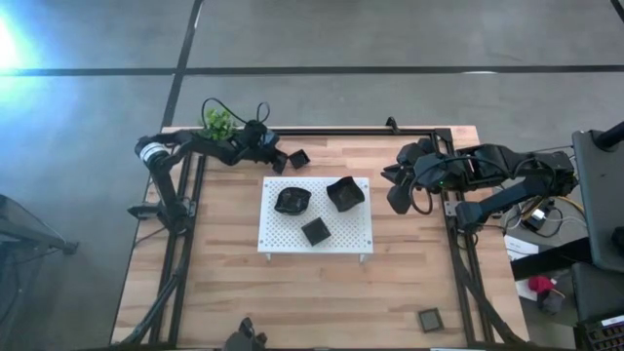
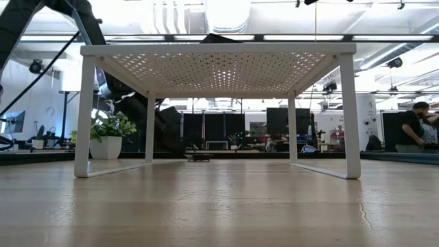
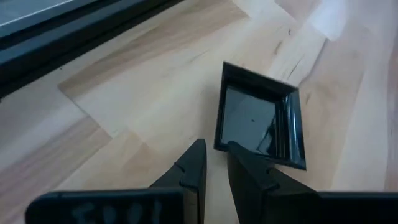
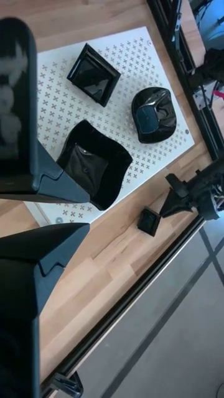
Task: Pick & Place Mini shaped plates
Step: Stack the black square plate on top of the black square plate on the shelf
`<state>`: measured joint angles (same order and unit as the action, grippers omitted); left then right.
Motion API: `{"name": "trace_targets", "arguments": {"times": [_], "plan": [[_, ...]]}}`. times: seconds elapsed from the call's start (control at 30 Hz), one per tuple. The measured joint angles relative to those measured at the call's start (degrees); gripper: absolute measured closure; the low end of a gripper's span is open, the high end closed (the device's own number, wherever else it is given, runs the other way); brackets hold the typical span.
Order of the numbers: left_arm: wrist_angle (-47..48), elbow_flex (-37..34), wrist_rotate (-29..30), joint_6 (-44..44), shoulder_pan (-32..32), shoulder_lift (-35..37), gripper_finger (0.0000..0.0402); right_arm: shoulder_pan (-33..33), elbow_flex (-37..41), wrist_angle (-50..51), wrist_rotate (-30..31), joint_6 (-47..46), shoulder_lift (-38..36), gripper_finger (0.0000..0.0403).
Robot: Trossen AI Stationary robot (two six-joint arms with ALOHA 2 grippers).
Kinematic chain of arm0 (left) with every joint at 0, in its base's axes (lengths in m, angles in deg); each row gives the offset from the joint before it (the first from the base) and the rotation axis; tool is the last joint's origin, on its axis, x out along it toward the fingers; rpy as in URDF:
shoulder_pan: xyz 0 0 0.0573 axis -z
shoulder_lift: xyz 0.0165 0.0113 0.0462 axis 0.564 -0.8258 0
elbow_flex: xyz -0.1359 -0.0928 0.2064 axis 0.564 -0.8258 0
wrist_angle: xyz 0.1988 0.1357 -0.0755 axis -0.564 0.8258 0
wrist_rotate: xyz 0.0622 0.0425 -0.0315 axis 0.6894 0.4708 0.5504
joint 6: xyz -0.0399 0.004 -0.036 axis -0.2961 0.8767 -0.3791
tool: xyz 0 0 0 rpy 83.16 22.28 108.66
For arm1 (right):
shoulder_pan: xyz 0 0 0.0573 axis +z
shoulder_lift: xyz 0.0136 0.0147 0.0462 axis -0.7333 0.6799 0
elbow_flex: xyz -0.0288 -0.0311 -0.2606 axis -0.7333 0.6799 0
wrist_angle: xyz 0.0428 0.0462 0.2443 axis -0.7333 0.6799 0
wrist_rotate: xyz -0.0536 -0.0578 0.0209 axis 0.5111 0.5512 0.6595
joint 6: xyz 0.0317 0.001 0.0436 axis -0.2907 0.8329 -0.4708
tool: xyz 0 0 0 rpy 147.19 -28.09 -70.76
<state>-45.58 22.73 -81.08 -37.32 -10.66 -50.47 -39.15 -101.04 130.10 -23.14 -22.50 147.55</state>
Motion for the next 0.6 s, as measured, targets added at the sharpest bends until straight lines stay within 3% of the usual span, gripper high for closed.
{"name": "trace_targets", "arguments": {"times": [0.6], "plan": [[-0.75,1.32,-0.02,-2.07,0.4,-1.91,0.0345,-0.02,0.0,-0.02,0.0,0.46,0.0,0.0346]]}}
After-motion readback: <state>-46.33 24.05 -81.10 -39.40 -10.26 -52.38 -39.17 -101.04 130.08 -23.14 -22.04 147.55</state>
